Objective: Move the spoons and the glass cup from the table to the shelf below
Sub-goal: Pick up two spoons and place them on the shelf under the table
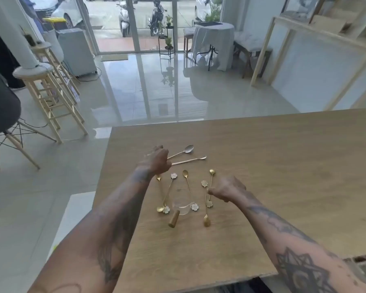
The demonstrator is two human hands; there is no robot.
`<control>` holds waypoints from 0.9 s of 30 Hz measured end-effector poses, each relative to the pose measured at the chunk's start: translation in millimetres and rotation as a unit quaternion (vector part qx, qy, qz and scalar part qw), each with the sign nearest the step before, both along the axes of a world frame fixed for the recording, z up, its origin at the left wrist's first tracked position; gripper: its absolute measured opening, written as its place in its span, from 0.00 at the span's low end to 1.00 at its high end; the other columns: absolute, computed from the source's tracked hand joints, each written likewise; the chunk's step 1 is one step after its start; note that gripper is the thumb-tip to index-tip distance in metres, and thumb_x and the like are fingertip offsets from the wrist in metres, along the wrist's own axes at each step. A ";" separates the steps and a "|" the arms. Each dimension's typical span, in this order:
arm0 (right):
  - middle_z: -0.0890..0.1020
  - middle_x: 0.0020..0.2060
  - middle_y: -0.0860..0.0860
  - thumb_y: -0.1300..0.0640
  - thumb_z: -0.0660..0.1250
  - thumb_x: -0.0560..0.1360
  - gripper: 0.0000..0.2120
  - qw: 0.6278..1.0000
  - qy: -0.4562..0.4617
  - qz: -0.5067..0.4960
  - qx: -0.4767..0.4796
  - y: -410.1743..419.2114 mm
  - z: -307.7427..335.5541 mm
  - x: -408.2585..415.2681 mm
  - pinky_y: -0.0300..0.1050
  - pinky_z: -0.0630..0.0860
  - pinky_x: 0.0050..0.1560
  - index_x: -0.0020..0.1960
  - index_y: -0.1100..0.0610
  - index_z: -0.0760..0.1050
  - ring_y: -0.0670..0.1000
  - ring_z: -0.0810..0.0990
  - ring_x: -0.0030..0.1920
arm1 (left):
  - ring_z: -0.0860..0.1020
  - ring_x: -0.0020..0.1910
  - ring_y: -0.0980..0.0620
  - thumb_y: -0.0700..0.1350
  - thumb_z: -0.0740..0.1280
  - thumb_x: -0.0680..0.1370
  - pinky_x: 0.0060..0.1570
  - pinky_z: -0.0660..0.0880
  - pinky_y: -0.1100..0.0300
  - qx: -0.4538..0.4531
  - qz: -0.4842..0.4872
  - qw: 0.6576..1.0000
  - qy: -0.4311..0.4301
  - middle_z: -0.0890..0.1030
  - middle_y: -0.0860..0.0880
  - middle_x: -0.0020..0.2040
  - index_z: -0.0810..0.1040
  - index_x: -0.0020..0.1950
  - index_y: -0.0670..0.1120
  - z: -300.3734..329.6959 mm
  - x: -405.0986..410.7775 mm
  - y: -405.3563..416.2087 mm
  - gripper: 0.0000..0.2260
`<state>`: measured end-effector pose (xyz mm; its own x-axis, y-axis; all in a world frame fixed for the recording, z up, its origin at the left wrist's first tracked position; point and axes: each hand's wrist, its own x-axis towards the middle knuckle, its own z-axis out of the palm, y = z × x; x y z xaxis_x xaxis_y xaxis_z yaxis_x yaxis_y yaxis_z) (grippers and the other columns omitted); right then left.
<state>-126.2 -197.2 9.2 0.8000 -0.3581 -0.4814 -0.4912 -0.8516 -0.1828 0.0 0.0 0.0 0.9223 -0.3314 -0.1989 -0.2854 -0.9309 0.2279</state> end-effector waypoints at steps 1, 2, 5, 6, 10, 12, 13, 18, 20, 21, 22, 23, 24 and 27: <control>0.84 0.57 0.55 0.43 0.67 0.74 0.17 1.000 0.011 -0.003 0.005 2.1 -5.1 2.3 0.43 0.71 0.47 0.48 0.56 0.81 0.57 0.82 0.59 | 0.70 0.70 0.41 0.47 0.66 0.78 0.66 0.70 0.44 0.001 0.000 1.000 0.010 0.71 0.41 0.69 0.74 0.68 0.39 -3.1 4.4 -2.0 0.20; 0.84 0.57 0.55 0.43 0.67 0.73 0.16 1.000 0.009 -0.012 0.002 3.9 -8.5 3.7 0.43 0.71 0.46 0.46 0.56 0.80 0.56 0.82 0.59 | 0.70 0.70 0.41 0.49 0.67 0.78 0.66 0.70 0.45 -0.002 0.000 1.000 0.013 0.71 0.41 0.69 0.73 0.68 0.39 -4.4 8.2 -3.4 0.21; 0.83 0.58 0.54 0.43 0.70 0.72 0.19 0.999 0.011 -0.038 -0.005 7.0 -19.0 5.9 0.42 0.71 0.47 0.56 0.54 0.80 0.55 0.82 0.59 | 0.70 0.69 0.41 0.54 0.68 0.77 0.66 0.70 0.46 0.013 -0.014 0.999 0.029 0.71 0.42 0.68 0.74 0.66 0.40 -10.9 18.9 -8.3 0.23; 0.82 0.60 0.54 0.43 0.70 0.71 0.21 0.999 0.011 -0.042 -0.009 8.0 -20.8 6.7 0.43 0.71 0.47 0.59 0.54 0.79 0.56 0.81 0.60 | 0.69 0.70 0.41 0.55 0.69 0.77 0.66 0.70 0.46 0.018 -0.019 0.999 0.031 0.71 0.42 0.68 0.74 0.65 0.40 -14.0 22.4 -9.3 0.24; 0.80 0.63 0.54 0.48 0.71 0.72 0.22 0.997 0.019 -0.062 -0.031 9.3 -25.1 14.0 0.43 0.72 0.48 0.63 0.54 0.79 0.56 0.80 0.63 | 0.69 0.70 0.41 0.57 0.69 0.77 0.67 0.70 0.46 0.025 -0.034 0.999 0.032 0.72 0.41 0.68 0.76 0.63 0.40 -24.7 33.6 -11.3 0.24; 0.80 0.64 0.54 0.53 0.68 0.74 0.20 0.997 0.023 -0.066 -0.039 11.0 -27.0 17.5 0.44 0.74 0.52 0.65 0.55 0.78 0.56 0.79 0.64 | 0.71 0.69 0.41 0.56 0.69 0.77 0.65 0.69 0.48 0.030 -0.045 0.998 0.023 0.74 0.40 0.67 0.77 0.62 0.41 -29.1 36.2 -12.6 0.22; 0.80 0.64 0.54 0.54 0.67 0.74 0.19 0.996 0.022 -0.069 -0.044 11.2 -28.1 19.0 0.44 0.75 0.54 0.65 0.56 0.78 0.56 0.79 0.65 | 0.71 0.68 0.41 0.55 0.69 0.77 0.65 0.69 0.48 0.029 -0.048 0.998 0.020 0.75 0.40 0.66 0.78 0.61 0.40 -30.8 36.6 -13.1 0.21; 0.81 0.59 0.53 0.55 0.66 0.76 0.16 0.995 0.022 -0.081 -0.060 11.7 -33.7 21.9 0.43 0.73 0.47 0.62 0.56 0.80 0.54 0.80 0.60 | 0.74 0.64 0.40 0.45 0.67 0.78 0.64 0.72 0.46 0.014 -0.053 0.998 -0.003 0.78 0.40 0.60 0.82 0.58 0.40 -36.5 36.5 -14.5 0.12; 0.82 0.58 0.53 0.54 0.66 0.76 0.15 0.995 0.023 -0.084 -0.058 12.1 -35.1 22.4 0.43 0.71 0.45 0.61 0.56 0.80 0.54 0.81 0.59 | 0.76 0.62 0.40 0.42 0.65 0.79 0.62 0.74 0.46 0.004 -0.047 0.999 -0.010 0.79 0.39 0.59 0.83 0.57 0.40 -36.1 35.1 -14.5 0.11; 0.82 0.57 0.53 0.53 0.66 0.76 0.15 0.994 0.021 -0.087 -0.055 12.1 -36.0 22.5 0.43 0.71 0.44 0.60 0.56 0.80 0.54 0.81 0.58 | 0.77 0.61 0.40 0.41 0.65 0.79 0.60 0.75 0.47 -0.002 -0.044 0.999 -0.014 0.80 0.40 0.58 0.83 0.56 0.40 -36.2 35.0 -14.3 0.10; 0.82 0.55 0.53 0.52 0.66 0.76 0.15 0.994 0.021 -0.090 -0.051 11.9 -37.0 22.3 0.43 0.70 0.44 0.60 0.56 0.80 0.54 0.81 0.56 | 0.78 0.59 0.40 0.41 0.65 0.78 0.58 0.76 0.47 -0.008 -0.043 0.999 -0.015 0.81 0.40 0.57 0.83 0.55 0.40 -36.7 35.2 -14.0 0.10; 0.82 0.53 0.53 0.50 0.66 0.76 0.16 0.994 0.019 -0.094 -0.046 11.8 -37.9 22.0 0.43 0.70 0.43 0.60 0.56 0.80 0.54 0.81 0.54 | 0.78 0.58 0.41 0.41 0.65 0.78 0.57 0.77 0.48 -0.012 -0.043 0.999 -0.013 0.81 0.40 0.57 0.84 0.54 0.40 -37.2 35.8 -13.6 0.10; 0.81 0.52 0.53 0.49 0.66 0.76 0.16 0.994 0.018 -0.098 -0.039 11.8 -38.5 21.6 0.42 0.69 0.43 0.59 0.56 0.80 0.54 0.81 0.53 | 0.79 0.57 0.41 0.41 0.65 0.78 0.55 0.77 0.49 -0.014 -0.045 0.999 -0.009 0.81 0.40 0.56 0.84 0.54 0.40 -37.7 36.5 -13.4 0.10; 0.82 0.54 0.53 0.46 0.67 0.76 0.16 0.994 0.006 -0.102 -0.026 9.4 -40.7 21.4 0.43 0.68 0.44 0.56 0.55 0.80 0.54 0.81 0.57 | 0.80 0.54 0.42 0.39 0.64 0.77 0.51 0.77 0.51 -0.026 -0.046 0.999 0.008 0.82 0.40 0.54 0.84 0.54 0.39 -38.0 39.2 -15.0 0.10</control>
